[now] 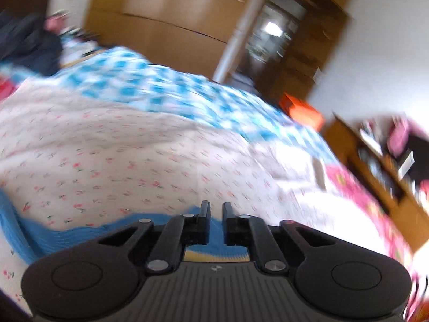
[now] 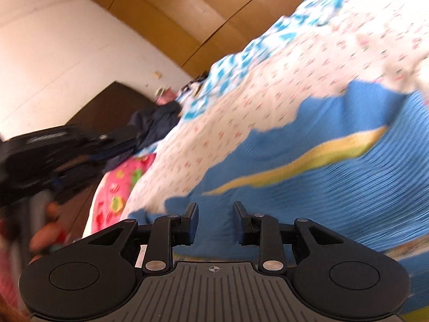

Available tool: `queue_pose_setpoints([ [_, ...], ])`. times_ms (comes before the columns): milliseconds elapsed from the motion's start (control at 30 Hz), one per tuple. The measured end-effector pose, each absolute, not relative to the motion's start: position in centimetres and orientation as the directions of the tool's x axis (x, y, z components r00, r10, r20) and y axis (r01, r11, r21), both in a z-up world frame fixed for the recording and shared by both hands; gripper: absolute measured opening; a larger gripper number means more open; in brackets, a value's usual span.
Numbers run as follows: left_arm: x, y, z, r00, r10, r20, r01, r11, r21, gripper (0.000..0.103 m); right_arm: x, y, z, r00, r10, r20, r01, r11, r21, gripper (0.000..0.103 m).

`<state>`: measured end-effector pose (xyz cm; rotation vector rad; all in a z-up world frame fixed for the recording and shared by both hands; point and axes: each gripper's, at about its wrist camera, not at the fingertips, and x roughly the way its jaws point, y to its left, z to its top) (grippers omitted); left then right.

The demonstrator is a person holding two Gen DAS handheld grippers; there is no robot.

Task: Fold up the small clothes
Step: 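Grasp the other sleeve cuff with the left tool and lift it, then fold the held sleeve across the sweater body and open the left tool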

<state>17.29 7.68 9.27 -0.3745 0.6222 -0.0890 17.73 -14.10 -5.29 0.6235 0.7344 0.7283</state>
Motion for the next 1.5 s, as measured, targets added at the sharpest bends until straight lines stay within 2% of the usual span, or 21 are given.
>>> queue_pose_setpoints([
  [67,16.6,8.0,9.4,0.801,-0.142,-0.581,-0.079,0.938,-0.338,0.025,17.9,-14.6,-5.2,0.533,0.766,-0.359,-0.359,0.589,0.724,0.029],
  [133,15.6,11.0,9.0,0.791,-0.037,-0.611,-0.220,0.915,-0.339,0.025,18.1,-14.7,-5.2,0.525,0.773,-0.356,-0.368,0.583,0.725,0.029],
  [300,12.2,20.7,6.3,0.691,0.245,-0.680,-0.603,0.714,-0.355,0.025,17.9,-14.3,-5.3,0.489,0.796,-0.358,-0.399,0.569,0.719,0.029],
  [367,10.9,22.7,4.3,0.651,0.280,-0.706,-0.673,0.643,-0.366,0.024,17.9,-13.9,-5.5,0.479,0.798,-0.365,-0.405,0.570,0.715,0.029],
  [500,10.9,24.2,1.1,0.646,0.259,-0.718,-0.715,0.534,-0.451,0.024,18.0,-13.4,-6.1,0.464,0.800,-0.381,-0.403,0.573,0.714,0.029],
  [600,11.8,23.9,1.3,0.671,0.256,-0.696,-0.704,0.513,-0.491,0.024,18.1,-12.9,-6.6,0.452,0.799,-0.397,-0.398,0.579,0.712,0.029],
  [700,13.1,24.5,1.6,0.670,0.276,-0.690,-0.712,0.503,-0.490,0.028,18.1,-12.5,-6.9,0.439,0.801,-0.408,-0.398,0.580,0.711,0.029],
  [767,14.0,25.5,0.9,0.650,0.277,-0.707,-0.726,0.501,-0.471,0.036,18.1,-12.4,-7.0,0.433,0.802,-0.411,-0.401,0.580,0.710,0.029],
  [900,14.8,26.8,-0.7,0.622,0.281,-0.731,-0.762,0.435,-0.480,0.037,18.2,-12.6,-7.1,0.433,0.804,-0.409,-0.398,0.577,0.713,0.029],
  [967,15.0,26.8,-0.6,0.609,0.312,-0.730,-0.774,0.434,-0.460,0.033,18.3,-12.8,-7.1,0.436,0.803,-0.406,-0.393,0.576,0.717,0.029],
  [1000,15.2,26.6,-0.2,0.603,0.333,-0.725,-0.775,0.460,-0.433,0.026,18.4,-12.9,-7.1,0.439,0.802,-0.405,-0.389,0.576,0.718,0.029],
  [1033,15.4,26.1,0.4,0.603,0.345,-0.720,-0.770,0.488,-0.411,0.014,18.5,-13.0,-7.1,0.443,0.801,-0.402,-0.388,0.575,0.720,0.029],
  [1067,15.6,25.5,1.0,0.610,0.350,-0.711,-0.757,0.520,-0.395,0.014,18.5,-13.1,-7.0,0.445,0.803,-0.398,-0.389,0.573,0.722,0.029],
  [1200,17.3,22.0,3.9,0.706,0.242,-0.666,-0.622,0.663,-0.418,0.012,18.6,-13.6,-6.6,0.463,0.801,-0.380,-0.386,0.568,0.727,0.029],
  [1300,18.9,17.1,5.9,0.790,0.004,-0.613,-0.407,0.751,-0.520,0.012,18.7,-14.5,-6.4,0.491,0.790,-0.367,-0.357,0.567,0.742,0.029],
  [1400,19.4,10.8,7.5,0.801,-0.232,-0.552,-0.166,0.799,-0.577,0.012,19.1,-15.6,-6.4,0.523,0.771,-0.363,-0.317,0.572,0.757,0.029],
  [1500,18.9,6.7,8.4,0.771,-0.338,-0.540,-0.030,0.828,-0.560,0.013,19.4,-16.7,-6.5,0.558,0.742,-0.372,-0.275,0.588,0.761,0.029],
])
